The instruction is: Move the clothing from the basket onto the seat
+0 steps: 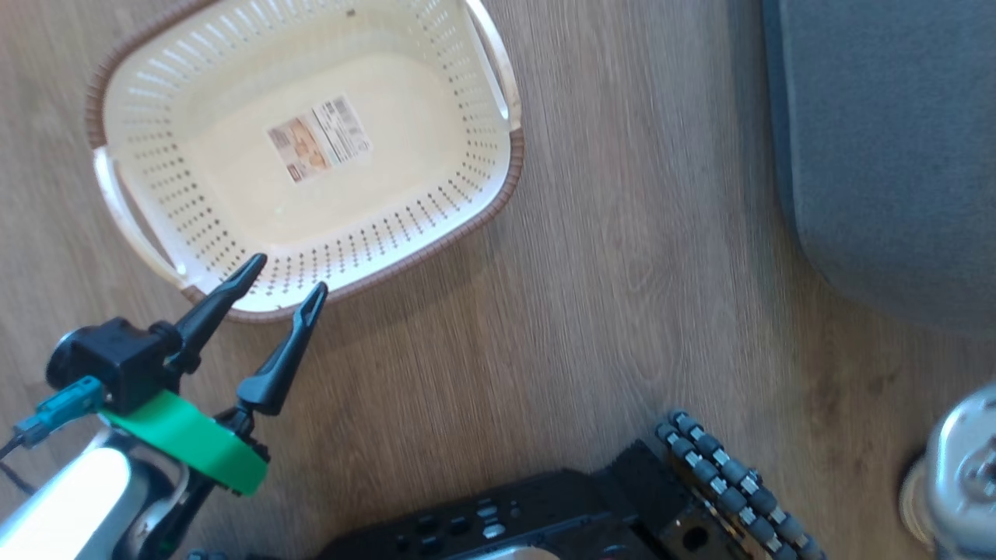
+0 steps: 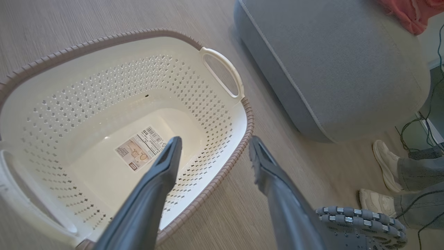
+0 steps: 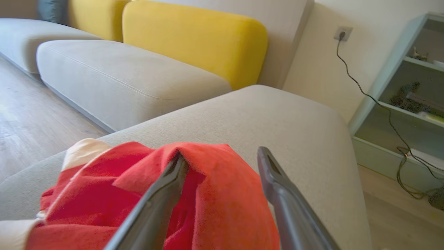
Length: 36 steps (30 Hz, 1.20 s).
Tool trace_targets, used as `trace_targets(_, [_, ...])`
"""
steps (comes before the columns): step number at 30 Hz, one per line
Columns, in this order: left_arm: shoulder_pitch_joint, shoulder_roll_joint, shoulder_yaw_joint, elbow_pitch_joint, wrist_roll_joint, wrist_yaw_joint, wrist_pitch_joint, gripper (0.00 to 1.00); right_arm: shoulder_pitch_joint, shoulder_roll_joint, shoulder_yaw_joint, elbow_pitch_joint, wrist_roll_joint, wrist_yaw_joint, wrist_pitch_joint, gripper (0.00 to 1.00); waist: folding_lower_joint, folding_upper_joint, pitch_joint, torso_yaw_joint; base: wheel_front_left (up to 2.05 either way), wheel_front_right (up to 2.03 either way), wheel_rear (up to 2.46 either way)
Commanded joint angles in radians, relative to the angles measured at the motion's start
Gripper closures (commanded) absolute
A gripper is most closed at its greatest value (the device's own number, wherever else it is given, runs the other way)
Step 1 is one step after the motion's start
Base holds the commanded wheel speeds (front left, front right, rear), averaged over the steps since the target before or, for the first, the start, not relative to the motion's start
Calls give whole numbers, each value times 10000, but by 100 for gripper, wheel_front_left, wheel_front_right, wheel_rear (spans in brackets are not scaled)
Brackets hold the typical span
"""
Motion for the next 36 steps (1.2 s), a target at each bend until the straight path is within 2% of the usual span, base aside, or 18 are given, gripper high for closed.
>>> trace_targets(1, [93, 81, 333, -148, -70, -38, -51, 0, 407, -174, 376, -635, 142, 69, 120, 0, 0, 0, -320, 88, 0, 0, 0])
trace_targets(6, [45, -455, 359, 247, -218, -142, -51, 0, 1874, -174, 1786, -2127, 822, 69, 548, 0, 0, 0, -1153, 326, 0, 0, 0])
trace_targets(9, [-6, -1066, 578, 744, -402, -202, -51, 0, 2898, -173, 2856, -3132, 1137, 69, 735, 0, 0, 0, -1998, 786, 0, 0, 0])
trace_targets(14, [-73, -1907, 946, 1580, -529, -334, -51, 0, 3867, -173, 3903, -3692, 1317, 69, 803, 0, 0, 0, -3245, 1722, 0, 0, 0])
trace_targets(19, [-154, -2529, 1603, 2463, -515, -303, -51, 0, 4966, -173, 4868, -3539, 1220, 69, 459, 0, 0, 0, -4348, 2548, 0, 0, 0])
trace_targets(24, [-41, -2871, 2431, 3059, -272, -75, -51, 0, 5892, -173, 5619, -3177, 1318, 69, -26, 0, 0, 0, -5319, 3078, 0, 0, 0])
trace_targets(29, [150, -3063, 2754, 3414, -64, 26, -51, 0, 6700, -173, 6003, -2975, 1481, 69, -524, 0, 0, 0, -6055, 3422, 0, 0, 0])
trace_targets(36, [675, -3329, 3168, 3732, 397, 380, -51, 0, 8366, -173, 7111, -2255, 1774, 69, -1519, 0, 0, 0, -7087, 3724, 0, 0, 0])
